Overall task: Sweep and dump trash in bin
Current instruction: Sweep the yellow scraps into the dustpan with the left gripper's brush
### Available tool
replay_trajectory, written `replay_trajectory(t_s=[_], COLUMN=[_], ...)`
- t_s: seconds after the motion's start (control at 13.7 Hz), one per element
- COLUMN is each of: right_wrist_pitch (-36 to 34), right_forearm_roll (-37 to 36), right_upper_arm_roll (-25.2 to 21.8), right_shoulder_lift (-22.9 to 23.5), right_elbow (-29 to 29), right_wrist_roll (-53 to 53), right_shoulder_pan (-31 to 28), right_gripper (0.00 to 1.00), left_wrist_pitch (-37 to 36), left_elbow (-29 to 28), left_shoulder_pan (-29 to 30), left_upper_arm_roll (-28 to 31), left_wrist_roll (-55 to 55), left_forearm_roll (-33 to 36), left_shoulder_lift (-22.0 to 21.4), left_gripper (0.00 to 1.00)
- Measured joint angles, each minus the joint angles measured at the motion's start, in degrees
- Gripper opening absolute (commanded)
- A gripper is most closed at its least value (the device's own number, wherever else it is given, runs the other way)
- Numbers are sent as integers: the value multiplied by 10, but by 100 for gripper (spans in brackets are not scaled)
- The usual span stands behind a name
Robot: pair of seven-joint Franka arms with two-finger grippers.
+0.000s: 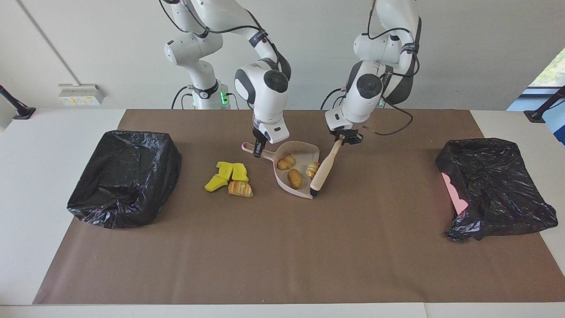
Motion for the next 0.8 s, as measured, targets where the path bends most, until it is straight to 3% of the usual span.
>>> replay_trajectory(t_s=[0.22,0.51,0.8], right_wrist_pitch=[1,2,2], right_forearm_roll=[0,0,0], right_upper_arm_roll=[0,0,0], right_shoulder_lift=[0,0,0], right_elbow=[-1,-2,-2], right_wrist_roll=[0,0,0], right_shoulder_pan=[0,0,0], right_gripper=[0,0,0], left_wrist_pitch=[-3,-75,-88], left_elbow=[1,24,30], left_shoulder_pan=[-37,-24,-23], left_upper_arm_roll=[-1,15,17], left_wrist_roll=[-79,-164,-280], left_forearm_roll=[-1,-2,-2], left_shoulder_lift=[-8,-14,-17], left_gripper=[0,0,0])
